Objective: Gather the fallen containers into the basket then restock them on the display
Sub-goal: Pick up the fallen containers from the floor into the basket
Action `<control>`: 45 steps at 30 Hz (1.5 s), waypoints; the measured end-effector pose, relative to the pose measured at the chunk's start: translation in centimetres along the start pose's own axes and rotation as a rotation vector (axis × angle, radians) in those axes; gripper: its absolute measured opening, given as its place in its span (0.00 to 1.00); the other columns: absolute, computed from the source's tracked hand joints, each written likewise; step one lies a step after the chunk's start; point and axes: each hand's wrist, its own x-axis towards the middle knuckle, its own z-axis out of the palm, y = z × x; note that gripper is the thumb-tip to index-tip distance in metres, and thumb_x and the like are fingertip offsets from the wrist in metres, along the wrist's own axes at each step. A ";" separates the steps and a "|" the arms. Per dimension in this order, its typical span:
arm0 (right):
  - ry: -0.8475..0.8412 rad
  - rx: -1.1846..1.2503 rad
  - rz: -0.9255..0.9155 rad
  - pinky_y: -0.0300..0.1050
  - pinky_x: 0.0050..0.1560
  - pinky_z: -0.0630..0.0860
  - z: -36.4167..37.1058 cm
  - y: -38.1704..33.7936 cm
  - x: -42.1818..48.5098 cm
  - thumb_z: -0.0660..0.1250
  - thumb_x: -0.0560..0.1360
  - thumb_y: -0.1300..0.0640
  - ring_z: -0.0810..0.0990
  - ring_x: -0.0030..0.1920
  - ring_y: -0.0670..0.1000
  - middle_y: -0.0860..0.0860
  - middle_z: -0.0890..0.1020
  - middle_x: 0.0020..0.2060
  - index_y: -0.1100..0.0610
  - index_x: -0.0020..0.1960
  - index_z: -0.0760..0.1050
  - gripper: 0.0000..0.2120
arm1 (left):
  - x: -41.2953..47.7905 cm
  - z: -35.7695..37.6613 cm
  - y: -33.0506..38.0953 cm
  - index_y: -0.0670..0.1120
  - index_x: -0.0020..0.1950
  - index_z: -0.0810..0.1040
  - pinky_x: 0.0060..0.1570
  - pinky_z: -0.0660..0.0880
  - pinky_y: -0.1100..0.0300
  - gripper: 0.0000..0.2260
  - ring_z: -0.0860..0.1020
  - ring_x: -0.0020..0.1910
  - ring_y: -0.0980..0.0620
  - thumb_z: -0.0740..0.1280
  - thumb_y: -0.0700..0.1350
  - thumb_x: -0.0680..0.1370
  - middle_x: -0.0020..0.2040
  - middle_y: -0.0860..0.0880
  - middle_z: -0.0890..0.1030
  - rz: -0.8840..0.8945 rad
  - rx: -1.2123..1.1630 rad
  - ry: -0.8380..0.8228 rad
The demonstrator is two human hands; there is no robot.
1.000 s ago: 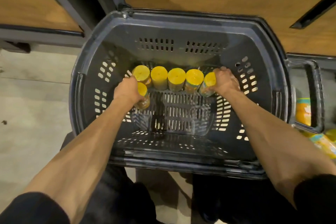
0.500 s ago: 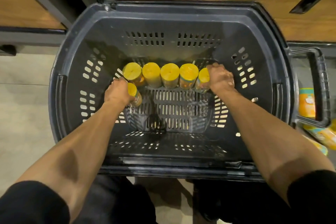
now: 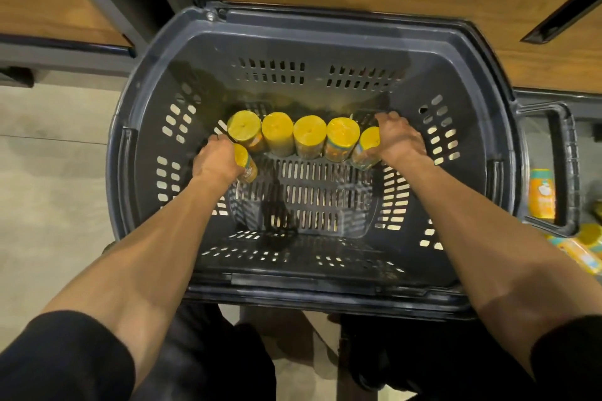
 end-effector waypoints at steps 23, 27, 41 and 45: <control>-0.135 -0.084 -0.108 0.56 0.61 0.71 -34.5 -1.9 -22.1 0.65 0.77 0.46 0.69 0.65 0.61 0.58 0.73 0.63 0.58 0.67 0.69 0.24 | -24.6 -34.3 10.6 0.44 0.67 0.69 0.62 0.68 0.42 0.22 0.70 0.66 0.38 0.64 0.51 0.76 0.65 0.40 0.73 0.350 0.284 -0.011; -0.074 -0.089 -0.115 0.56 0.60 0.72 -42.6 -0.4 -24.7 0.65 0.75 0.47 0.71 0.64 0.61 0.59 0.75 0.61 0.58 0.65 0.72 0.22 | -28.3 -40.8 14.8 0.45 0.67 0.69 0.61 0.68 0.43 0.22 0.69 0.66 0.39 0.65 0.54 0.77 0.65 0.41 0.73 0.387 0.294 0.007; 0.032 0.046 -0.053 0.58 0.66 0.67 -53.7 8.9 -30.4 0.63 0.77 0.43 0.67 0.68 0.60 0.57 0.70 0.66 0.58 0.68 0.69 0.25 | -35.6 -48.7 28.0 0.47 0.70 0.68 0.64 0.67 0.43 0.23 0.67 0.69 0.42 0.62 0.56 0.78 0.67 0.44 0.72 0.603 0.325 0.132; 0.009 0.106 0.055 0.57 0.67 0.66 -53.1 12.1 -33.3 0.62 0.77 0.46 0.65 0.69 0.60 0.57 0.69 0.67 0.57 0.70 0.67 0.25 | -37.5 -48.5 31.0 0.47 0.70 0.68 0.64 0.68 0.43 0.23 0.68 0.68 0.41 0.62 0.56 0.78 0.67 0.44 0.72 0.717 0.329 0.131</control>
